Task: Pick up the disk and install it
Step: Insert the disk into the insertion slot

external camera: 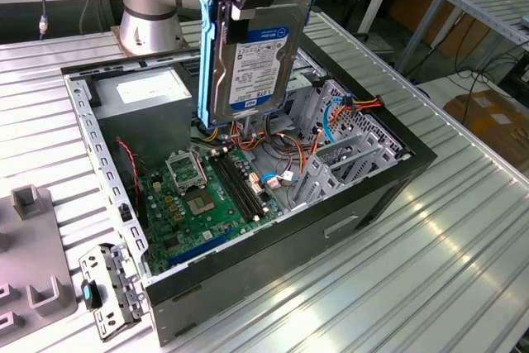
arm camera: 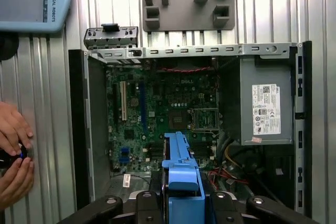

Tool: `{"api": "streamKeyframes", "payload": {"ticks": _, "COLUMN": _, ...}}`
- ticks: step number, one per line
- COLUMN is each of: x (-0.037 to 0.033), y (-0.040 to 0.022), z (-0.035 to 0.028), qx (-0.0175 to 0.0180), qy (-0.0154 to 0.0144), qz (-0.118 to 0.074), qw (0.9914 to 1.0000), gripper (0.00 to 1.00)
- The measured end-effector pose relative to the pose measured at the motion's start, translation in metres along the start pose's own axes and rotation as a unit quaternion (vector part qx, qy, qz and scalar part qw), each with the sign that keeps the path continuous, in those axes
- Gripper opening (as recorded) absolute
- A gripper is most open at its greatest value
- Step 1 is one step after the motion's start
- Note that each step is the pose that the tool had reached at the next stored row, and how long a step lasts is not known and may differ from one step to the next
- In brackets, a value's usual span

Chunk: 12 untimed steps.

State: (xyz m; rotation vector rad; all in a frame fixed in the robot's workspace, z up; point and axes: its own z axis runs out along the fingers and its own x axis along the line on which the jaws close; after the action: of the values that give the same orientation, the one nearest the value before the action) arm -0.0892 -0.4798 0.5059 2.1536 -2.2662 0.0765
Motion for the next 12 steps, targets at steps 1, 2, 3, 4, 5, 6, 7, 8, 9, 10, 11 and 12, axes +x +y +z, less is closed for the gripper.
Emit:
{"api": "streamKeyframes", "payload": {"ticks": 1, "x": -0.0003, "y": -0.0048, "z": 0.0002, "qx": 0.0000, "qy": 0.0000, "qz": 0.000, "qw": 1.00000, "gripper": 0.37}}
{"api": "streamKeyframes", "payload": {"ticks": 2, "x": 0.0001, "y": -0.0078, "z": 0.0004, "qx": 0.0000, "qy": 0.0001, "qz": 0.000, "qw": 1.00000, "gripper": 0.37}}
{"api": "streamKeyframes", "payload": {"ticks": 3, "x": 0.0009, "y": -0.0086, "z": 0.0006, "qx": 0.0000, "qy": 0.0001, "qz": 0.000, "qw": 1.00000, "gripper": 0.37}}
{"api": "streamKeyframes", "payload": {"ticks": 4, "x": 0.0029, "y": -0.0093, "z": 0.0009, "qx": 0.0000, "qy": 0.0002, "qz": 0.000, "qw": 1.00000, "gripper": 0.37}}
{"api": "streamKeyframes", "payload": {"ticks": 5, "x": 0.0046, "y": -0.0097, "z": 0.0011, "qx": 0.0000, "qy": 0.0002, "qz": 0.000, "qw": 1.00000, "gripper": 0.37}}
{"api": "streamKeyframes", "payload": {"ticks": 6, "x": 0.0071, "y": -0.0100, "z": 0.0014, "qx": 0.0000, "qy": 0.0003, "qz": 0.000, "qw": 1.00000, "gripper": 0.37}}
{"api": "streamKeyframes", "payload": {"ticks": 7, "x": 0.0129, "y": -0.0111, "z": 0.0022, "qx": 0.0000, "qy": 0.0003, "qz": 0.000, "qw": 1.00000, "gripper": 0.37}}
{"api": "streamKeyframes", "payload": {"ticks": 8, "x": 0.0159, "y": -0.0127, "z": 0.0027, "qx": 0.0000, "qy": 0.0003, "qz": 0.000, "qw": 1.00000, "gripper": 0.37}}
{"api": "streamKeyframes", "payload": {"ticks": 9, "x": 0.0176, "y": -0.0145, "z": 0.0032, "qx": 0.0000, "qy": 0.0003, "qz": 0.000, "qw": 1.00000, "gripper": 0.37}}
{"api": "streamKeyframes", "payload": {"ticks": 10, "x": 0.0188, "y": -0.0171, "z": 0.0037, "qx": 0.0000, "qy": 0.0004, "qz": 0.000, "qw": 1.00000, "gripper": 0.37}}
{"api": "streamKeyframes", "payload": {"ticks": 11, "x": 0.0196, "y": -0.0202, "z": 0.0044, "qx": 0.0001, "qy": 0.0004, "qz": 0.000, "qw": 1.00000, "gripper": 0.37}}
{"api": "streamKeyframes", "payload": {"ticks": 12, "x": 0.0205, "y": -0.0259, "z": 0.0053, "qx": 0.0000, "qy": 0.0007, "qz": 0.000, "qw": 1.00000, "gripper": 0.37}}
